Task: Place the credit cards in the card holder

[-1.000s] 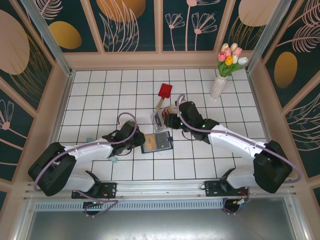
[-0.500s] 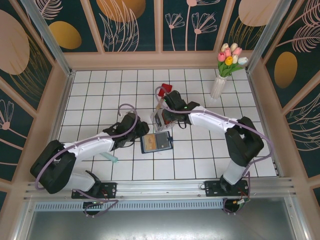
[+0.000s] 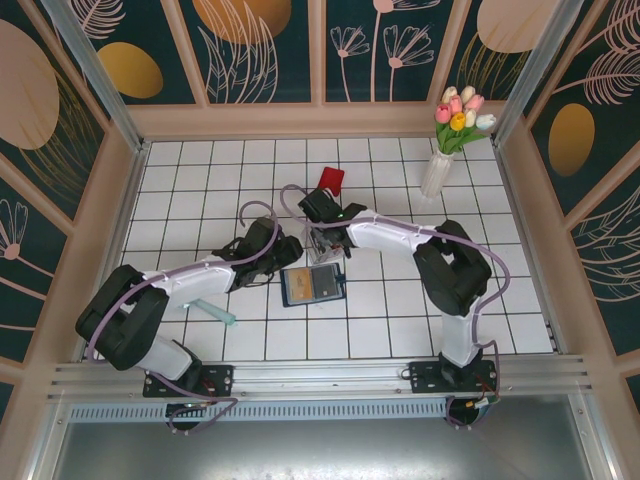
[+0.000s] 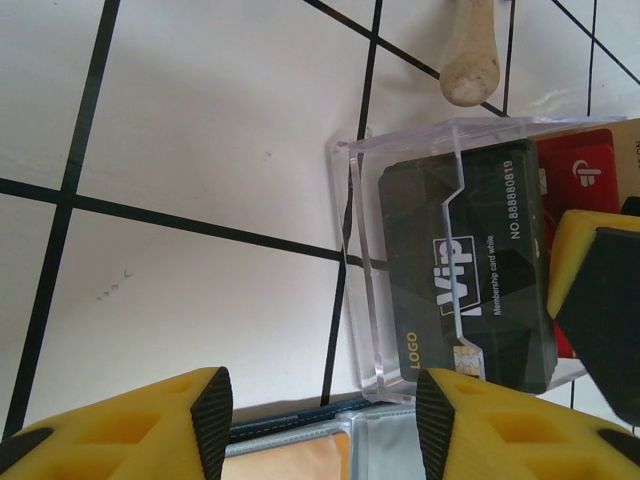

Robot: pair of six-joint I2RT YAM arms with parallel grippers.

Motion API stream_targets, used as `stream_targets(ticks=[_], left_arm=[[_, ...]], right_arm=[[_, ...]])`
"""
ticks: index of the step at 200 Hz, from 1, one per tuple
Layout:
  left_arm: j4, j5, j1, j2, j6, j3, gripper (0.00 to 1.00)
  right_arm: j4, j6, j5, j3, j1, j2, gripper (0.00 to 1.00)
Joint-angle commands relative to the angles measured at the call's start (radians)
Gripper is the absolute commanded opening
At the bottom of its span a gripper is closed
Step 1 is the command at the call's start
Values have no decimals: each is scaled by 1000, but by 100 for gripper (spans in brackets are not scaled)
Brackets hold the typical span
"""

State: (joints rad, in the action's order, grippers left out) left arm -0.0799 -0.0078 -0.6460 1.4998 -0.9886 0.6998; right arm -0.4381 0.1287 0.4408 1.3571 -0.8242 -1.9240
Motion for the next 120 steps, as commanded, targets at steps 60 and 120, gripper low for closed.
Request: stream_targets(ticks=[60,120], left_arm=[[-28,11,6,5,-8,9,54],[-30,16,7,8,-10,9,54]], right_arm=[[-56,-43,136,34,-29,-1,32],[-59,-47,133,21,-29,16,22]])
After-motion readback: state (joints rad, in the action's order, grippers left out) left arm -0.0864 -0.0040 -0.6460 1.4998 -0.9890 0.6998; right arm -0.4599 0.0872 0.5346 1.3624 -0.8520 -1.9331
